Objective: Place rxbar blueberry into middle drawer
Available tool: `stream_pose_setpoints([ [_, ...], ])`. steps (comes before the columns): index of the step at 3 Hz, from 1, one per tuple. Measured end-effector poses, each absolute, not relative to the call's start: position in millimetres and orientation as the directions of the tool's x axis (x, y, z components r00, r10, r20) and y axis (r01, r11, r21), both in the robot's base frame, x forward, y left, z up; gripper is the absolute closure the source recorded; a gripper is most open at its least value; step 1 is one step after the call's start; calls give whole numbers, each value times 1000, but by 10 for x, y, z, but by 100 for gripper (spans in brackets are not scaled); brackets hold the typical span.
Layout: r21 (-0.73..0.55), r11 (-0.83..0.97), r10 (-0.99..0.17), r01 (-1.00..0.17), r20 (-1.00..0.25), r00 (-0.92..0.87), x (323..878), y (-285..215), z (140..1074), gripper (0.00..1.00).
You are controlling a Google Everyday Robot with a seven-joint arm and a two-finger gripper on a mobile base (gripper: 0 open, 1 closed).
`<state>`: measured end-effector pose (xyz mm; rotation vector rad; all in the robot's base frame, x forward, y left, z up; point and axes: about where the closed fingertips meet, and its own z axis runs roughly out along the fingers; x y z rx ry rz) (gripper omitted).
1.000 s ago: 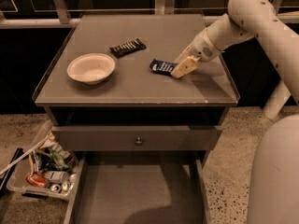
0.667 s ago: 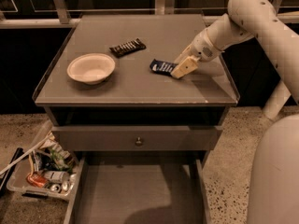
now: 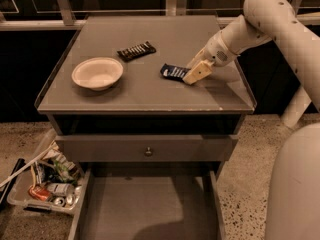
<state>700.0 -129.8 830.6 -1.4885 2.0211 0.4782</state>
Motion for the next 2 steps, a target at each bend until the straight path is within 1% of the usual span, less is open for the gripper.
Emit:
stream_pose_setpoints([
  [1, -94, 329, -731, -940, -655, -191, 6812, -1494, 8465, 100],
  [2, -132, 368, -716, -921, -672, -189, 6538, -1824, 8640, 100],
])
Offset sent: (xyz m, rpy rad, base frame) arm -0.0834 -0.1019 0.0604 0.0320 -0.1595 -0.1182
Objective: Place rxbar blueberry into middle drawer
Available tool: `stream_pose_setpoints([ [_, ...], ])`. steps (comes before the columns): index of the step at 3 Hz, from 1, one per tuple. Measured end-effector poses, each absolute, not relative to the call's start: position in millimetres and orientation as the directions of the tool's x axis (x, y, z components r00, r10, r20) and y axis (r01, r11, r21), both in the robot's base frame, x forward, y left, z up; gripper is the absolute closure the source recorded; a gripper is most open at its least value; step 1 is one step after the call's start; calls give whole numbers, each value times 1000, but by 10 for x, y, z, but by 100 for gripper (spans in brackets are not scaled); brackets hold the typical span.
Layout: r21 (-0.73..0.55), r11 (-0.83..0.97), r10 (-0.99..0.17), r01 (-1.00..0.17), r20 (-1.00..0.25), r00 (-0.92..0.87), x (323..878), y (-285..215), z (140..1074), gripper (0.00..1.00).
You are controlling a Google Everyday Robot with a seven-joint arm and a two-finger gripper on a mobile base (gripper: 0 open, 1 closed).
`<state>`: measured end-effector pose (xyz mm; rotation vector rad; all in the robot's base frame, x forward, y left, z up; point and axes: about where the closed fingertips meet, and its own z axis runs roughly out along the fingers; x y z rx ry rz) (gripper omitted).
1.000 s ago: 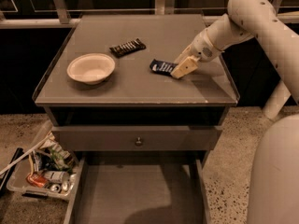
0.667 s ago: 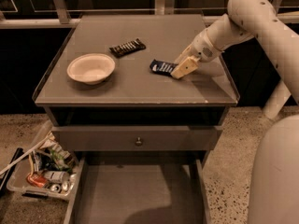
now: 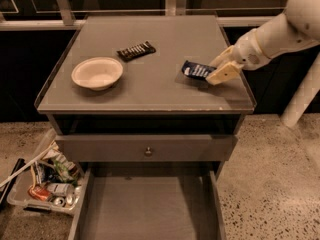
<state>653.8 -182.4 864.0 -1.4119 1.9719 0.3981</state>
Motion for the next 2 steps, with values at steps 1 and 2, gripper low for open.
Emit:
stream_pose_setpoints([
  [1, -166, 393, -704, -905, -687, -179, 6278, -2080, 8802, 100],
  [2, -200, 405, -702, -892, -693, -164, 5986, -2272, 8900, 100],
])
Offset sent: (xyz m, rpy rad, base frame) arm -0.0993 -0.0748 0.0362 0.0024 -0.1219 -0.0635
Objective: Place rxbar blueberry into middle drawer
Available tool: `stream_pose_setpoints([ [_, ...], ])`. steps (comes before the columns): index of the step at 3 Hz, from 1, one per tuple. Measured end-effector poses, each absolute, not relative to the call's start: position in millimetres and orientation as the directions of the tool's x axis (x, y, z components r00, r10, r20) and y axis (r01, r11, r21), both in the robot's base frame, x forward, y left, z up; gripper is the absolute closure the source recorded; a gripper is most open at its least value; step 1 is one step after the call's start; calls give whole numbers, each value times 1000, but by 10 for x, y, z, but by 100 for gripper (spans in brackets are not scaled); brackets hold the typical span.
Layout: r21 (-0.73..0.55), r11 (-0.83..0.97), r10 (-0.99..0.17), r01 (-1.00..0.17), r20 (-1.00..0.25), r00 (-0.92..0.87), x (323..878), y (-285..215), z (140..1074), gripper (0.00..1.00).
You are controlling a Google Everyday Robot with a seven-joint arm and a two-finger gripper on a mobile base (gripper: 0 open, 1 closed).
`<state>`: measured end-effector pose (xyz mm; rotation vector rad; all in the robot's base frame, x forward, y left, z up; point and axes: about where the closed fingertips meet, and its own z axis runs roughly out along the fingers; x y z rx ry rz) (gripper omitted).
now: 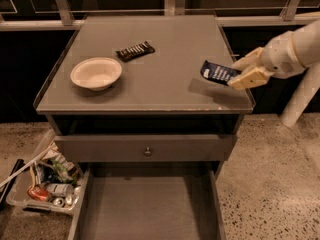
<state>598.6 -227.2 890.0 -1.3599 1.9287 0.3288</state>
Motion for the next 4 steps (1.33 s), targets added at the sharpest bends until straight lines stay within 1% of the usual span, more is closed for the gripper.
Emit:
stream_pose_setpoints([
  [2, -254, 397, -721, -882, -681, -128, 5331, -2508, 8855, 100],
  [4, -248, 388, -712, -888, -692, -118, 4877, -2503, 8540, 100],
])
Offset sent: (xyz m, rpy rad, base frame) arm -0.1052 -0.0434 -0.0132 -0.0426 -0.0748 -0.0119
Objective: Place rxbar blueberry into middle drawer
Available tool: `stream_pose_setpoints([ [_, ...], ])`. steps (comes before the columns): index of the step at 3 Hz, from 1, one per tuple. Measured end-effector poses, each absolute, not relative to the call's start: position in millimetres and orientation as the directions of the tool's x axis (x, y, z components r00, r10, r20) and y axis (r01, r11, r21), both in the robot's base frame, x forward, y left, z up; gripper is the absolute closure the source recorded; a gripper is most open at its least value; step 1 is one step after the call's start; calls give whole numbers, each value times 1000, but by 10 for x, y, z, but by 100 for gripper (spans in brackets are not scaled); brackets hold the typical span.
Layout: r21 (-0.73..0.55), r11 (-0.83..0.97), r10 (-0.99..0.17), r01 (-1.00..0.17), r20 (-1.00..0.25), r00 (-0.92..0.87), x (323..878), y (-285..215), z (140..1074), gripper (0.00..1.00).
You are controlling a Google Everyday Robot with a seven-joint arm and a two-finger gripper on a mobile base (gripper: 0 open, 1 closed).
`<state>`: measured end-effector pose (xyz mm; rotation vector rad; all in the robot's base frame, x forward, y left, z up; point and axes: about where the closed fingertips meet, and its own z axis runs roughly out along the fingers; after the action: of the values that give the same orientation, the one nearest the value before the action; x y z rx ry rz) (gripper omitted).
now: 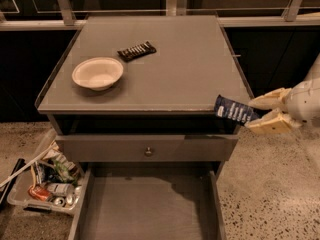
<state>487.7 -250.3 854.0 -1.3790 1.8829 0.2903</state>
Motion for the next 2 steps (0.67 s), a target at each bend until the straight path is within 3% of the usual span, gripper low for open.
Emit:
stream_pose_setpoints([
  [2, -188, 219, -765, -957, -642, -49, 4568, -1993, 7917, 100],
])
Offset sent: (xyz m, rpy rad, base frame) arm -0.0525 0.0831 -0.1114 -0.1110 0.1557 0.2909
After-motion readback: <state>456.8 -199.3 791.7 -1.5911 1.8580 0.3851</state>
